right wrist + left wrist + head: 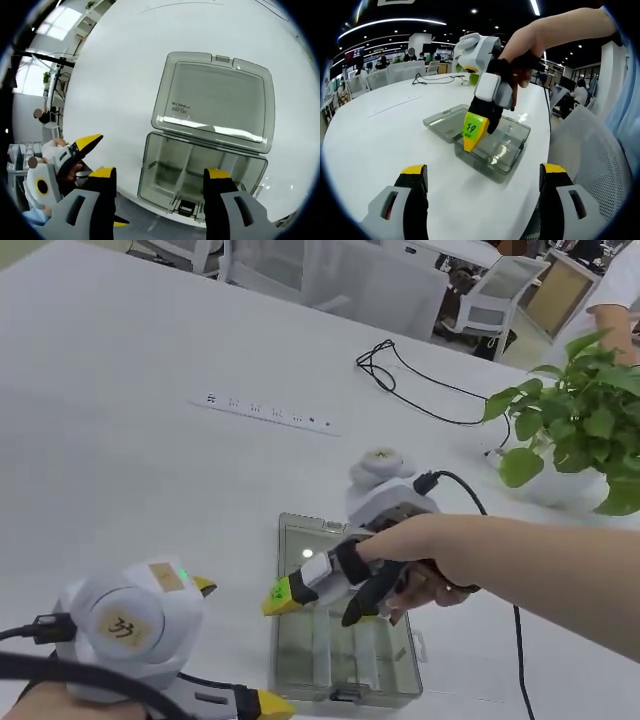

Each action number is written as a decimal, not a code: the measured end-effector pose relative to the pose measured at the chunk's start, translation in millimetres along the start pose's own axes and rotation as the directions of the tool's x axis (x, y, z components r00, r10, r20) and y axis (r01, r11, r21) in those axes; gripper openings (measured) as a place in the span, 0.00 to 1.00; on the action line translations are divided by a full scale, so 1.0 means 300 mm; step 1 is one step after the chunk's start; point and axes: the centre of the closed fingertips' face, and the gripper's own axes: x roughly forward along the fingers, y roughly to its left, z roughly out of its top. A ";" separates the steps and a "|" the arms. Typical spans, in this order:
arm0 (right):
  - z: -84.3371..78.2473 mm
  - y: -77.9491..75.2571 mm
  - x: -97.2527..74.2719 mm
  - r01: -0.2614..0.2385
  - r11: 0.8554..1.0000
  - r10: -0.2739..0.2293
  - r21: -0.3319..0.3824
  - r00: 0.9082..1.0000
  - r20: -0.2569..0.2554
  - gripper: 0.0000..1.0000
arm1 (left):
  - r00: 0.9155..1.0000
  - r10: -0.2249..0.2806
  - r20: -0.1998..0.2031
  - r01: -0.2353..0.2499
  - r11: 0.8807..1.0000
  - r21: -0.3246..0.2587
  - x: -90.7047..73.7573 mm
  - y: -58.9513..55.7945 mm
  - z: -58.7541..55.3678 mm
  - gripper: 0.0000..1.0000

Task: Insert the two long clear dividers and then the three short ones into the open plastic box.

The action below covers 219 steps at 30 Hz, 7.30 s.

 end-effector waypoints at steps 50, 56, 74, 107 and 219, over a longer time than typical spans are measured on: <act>-0.026 -0.077 -0.309 -0.138 0.920 0.336 -0.368 0.762 0.554 1.00 | 0.998 -0.004 -0.064 0.007 0.999 0.040 0.048 -0.075 0.045 0.94; -0.044 -0.125 -0.330 -0.082 0.904 0.343 -0.420 0.726 0.596 1.00 | 0.997 -0.008 -0.072 0.011 0.999 0.043 0.058 -0.087 0.046 0.94; -0.128 -0.261 -0.387 0.044 0.891 0.302 -0.452 0.687 0.661 1.00 | 0.997 0.002 -0.074 0.002 0.999 0.054 0.076 -0.097 0.063 0.94; -0.222 -0.487 -0.216 0.159 0.445 0.088 -0.881 0.972 0.220 0.83 | 0.994 0.089 -0.067 -0.089 0.996 0.017 0.038 -0.088 0.057 0.94; -0.125 -0.057 -0.310 0.366 0.096 0.117 -0.926 0.919 0.376 0.32 | 0.987 -0.143 0.079 0.163 0.832 -0.530 0.210 -0.170 0.246 0.19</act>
